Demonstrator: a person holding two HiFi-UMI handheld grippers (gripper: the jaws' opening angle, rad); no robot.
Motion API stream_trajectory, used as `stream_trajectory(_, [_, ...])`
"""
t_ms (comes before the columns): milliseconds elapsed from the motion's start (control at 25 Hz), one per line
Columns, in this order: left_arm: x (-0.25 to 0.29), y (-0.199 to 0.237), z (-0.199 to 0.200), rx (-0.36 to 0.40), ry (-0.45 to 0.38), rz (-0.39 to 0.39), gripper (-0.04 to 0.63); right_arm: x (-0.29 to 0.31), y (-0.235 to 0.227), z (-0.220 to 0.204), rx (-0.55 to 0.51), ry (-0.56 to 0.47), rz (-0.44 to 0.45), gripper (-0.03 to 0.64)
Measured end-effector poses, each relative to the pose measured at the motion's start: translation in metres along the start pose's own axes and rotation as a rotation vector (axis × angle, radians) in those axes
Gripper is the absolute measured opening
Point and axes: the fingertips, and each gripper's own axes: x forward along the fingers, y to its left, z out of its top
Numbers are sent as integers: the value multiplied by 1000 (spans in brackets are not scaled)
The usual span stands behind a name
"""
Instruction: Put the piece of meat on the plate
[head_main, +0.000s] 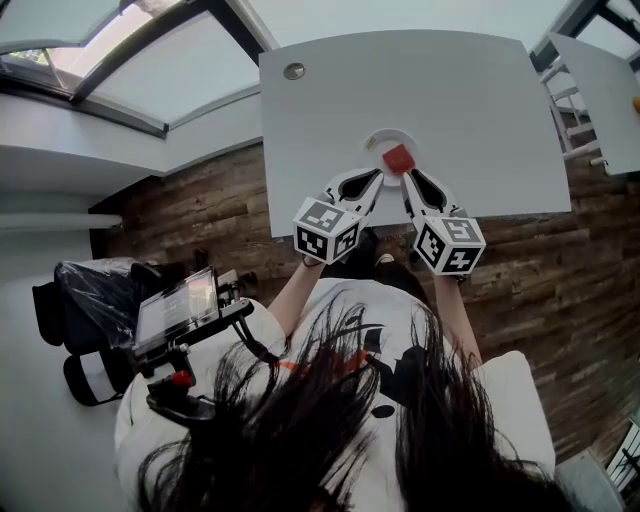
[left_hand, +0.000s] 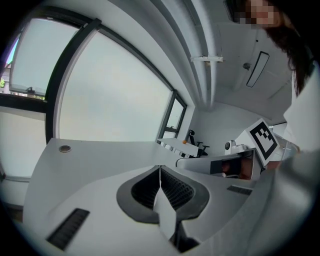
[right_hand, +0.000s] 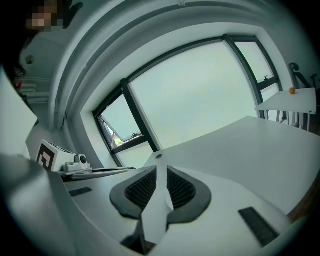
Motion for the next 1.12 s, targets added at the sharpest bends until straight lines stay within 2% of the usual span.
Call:
stream_trajectory(160, [-5, 2, -4, -16, 9, 18, 6, 4, 6, -3, 20, 24, 16, 72])
stream_trajectory(440, [-16, 7, -25, -20, 72, 54, 6, 17, 7, -23, 71, 64, 49, 72])
stream_trajectory(800, [-27, 14, -34, -39, 75, 72, 6, 23, 17, -35, 91, 87, 62, 72])
stream_trajectory(1120, [-27, 15, -34, -28, 69, 70, 6, 21, 8, -40, 132, 77, 42, 72])
